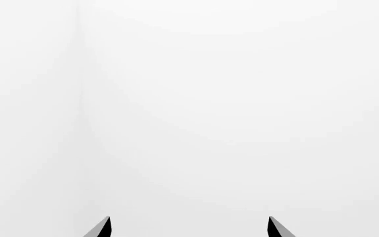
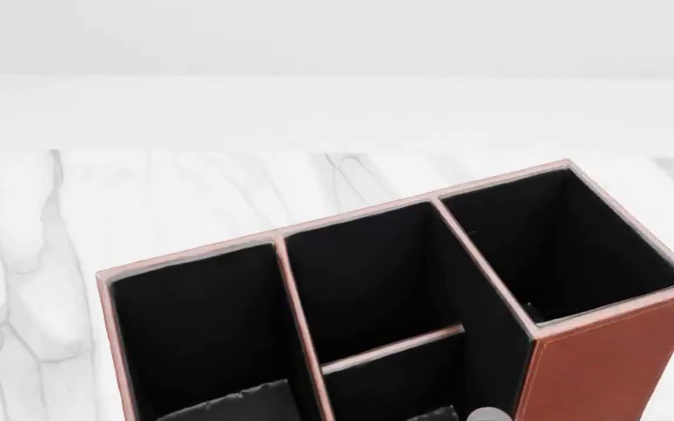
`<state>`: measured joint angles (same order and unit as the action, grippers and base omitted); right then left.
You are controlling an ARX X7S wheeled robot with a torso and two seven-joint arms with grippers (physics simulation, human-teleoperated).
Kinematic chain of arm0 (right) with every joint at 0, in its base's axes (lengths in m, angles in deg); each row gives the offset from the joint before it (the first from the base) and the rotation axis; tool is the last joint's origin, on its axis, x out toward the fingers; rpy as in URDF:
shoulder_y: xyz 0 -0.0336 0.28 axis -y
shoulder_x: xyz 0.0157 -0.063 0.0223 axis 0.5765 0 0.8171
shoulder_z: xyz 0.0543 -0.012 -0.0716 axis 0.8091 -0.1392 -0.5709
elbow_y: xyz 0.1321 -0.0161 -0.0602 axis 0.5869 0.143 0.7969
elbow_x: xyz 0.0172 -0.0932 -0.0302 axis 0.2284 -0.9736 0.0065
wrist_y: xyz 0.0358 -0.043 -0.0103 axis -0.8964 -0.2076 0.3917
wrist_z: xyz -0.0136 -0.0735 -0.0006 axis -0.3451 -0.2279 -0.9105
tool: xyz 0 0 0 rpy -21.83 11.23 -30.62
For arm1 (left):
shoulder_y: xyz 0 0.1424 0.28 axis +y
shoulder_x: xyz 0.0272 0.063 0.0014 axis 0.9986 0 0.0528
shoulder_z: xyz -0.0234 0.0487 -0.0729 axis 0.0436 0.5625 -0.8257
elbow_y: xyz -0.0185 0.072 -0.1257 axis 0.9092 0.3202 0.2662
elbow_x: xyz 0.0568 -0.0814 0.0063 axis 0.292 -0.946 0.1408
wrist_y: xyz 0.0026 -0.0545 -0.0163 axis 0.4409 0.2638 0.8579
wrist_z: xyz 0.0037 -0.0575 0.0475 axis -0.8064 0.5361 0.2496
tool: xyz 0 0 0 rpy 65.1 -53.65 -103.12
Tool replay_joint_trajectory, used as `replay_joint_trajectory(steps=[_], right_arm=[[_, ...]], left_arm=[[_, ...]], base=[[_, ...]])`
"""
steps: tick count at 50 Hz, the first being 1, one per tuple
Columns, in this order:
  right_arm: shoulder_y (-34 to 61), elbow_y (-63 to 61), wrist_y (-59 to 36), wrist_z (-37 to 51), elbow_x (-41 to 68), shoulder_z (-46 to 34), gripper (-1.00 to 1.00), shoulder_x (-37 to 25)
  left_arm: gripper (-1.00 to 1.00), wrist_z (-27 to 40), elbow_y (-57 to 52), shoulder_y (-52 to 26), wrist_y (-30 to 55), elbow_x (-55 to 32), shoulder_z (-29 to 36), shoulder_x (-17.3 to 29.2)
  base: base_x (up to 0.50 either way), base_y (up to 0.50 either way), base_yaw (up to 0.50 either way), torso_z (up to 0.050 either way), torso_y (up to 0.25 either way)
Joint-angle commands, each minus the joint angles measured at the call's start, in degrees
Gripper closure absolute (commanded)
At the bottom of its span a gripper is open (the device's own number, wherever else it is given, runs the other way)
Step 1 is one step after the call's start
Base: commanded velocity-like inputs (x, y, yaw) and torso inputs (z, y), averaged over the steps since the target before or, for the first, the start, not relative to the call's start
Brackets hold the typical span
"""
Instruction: Pick up the book and place it in the front compartment of the caddy.
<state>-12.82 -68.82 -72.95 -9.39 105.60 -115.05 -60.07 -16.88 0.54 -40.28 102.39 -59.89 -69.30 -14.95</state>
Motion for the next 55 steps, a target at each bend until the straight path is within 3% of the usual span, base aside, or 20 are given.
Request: replay_joint_trajectory(steps=[1,39,55], right_arm=[[0.69,2.86,0.87,-1.18,-3.85,-3.01,-1.00,2.52],[-2.30,8.56,4.36,0.34,-8.43,-10.63,-1.00,6.54],[-4.96,8.75,5.02,1.90,-8.32,-11.34,-1.00,5.39]], left_arm=[[-1.00,-1.16,-0.09,0.02,0.42,-0.08,-1.16,-0.74],[-1.00,-0.57,0.04,0.21,-0.04,-0.81,-1.49,-0.27],[-1.00,-0.27,0.17,0.36,-0.31,-1.07,-1.45,-0.15]], base=[[0.00,0.00,0.00,0.000,0.000],[0.00,0.00,0.00,0.000,0.000],[0.00,0.00,0.00,0.000,0.000]])
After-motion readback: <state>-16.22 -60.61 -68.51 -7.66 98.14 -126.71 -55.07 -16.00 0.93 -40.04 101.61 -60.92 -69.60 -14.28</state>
